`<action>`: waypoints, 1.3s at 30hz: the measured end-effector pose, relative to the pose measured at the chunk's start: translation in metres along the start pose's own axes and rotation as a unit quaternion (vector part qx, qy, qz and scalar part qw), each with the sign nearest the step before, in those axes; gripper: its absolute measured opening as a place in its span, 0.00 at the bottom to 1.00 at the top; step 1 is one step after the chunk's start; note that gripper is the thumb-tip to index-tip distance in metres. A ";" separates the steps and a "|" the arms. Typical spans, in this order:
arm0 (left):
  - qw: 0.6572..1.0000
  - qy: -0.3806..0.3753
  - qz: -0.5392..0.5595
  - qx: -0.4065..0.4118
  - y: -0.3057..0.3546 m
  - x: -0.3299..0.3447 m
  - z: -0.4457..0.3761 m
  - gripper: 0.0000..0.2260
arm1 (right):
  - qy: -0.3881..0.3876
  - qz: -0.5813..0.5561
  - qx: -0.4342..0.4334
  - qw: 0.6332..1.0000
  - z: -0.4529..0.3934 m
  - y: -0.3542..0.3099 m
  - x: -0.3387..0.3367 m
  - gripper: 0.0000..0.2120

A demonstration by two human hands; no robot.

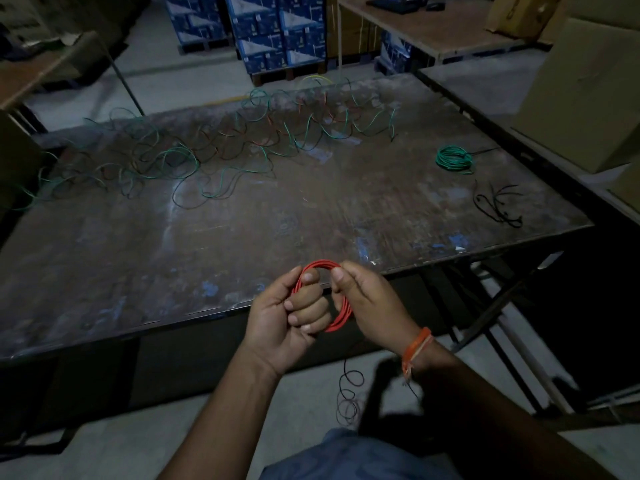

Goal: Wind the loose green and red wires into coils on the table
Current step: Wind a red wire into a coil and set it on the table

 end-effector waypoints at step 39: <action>0.865 0.278 -0.374 0.186 0.030 -0.018 0.025 0.15 | -0.119 0.096 -0.143 0.978 -0.049 -0.064 -0.002 0.06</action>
Point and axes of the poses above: each hand's wrist, its own z-axis away from the middle knuckle, its own x-axis out of the palm, y = z × x, the point moved 5 cm from there along -z, towards the middle knuckle, and after that the axes turned 12 degrees about -x, right-handed, at the moved point
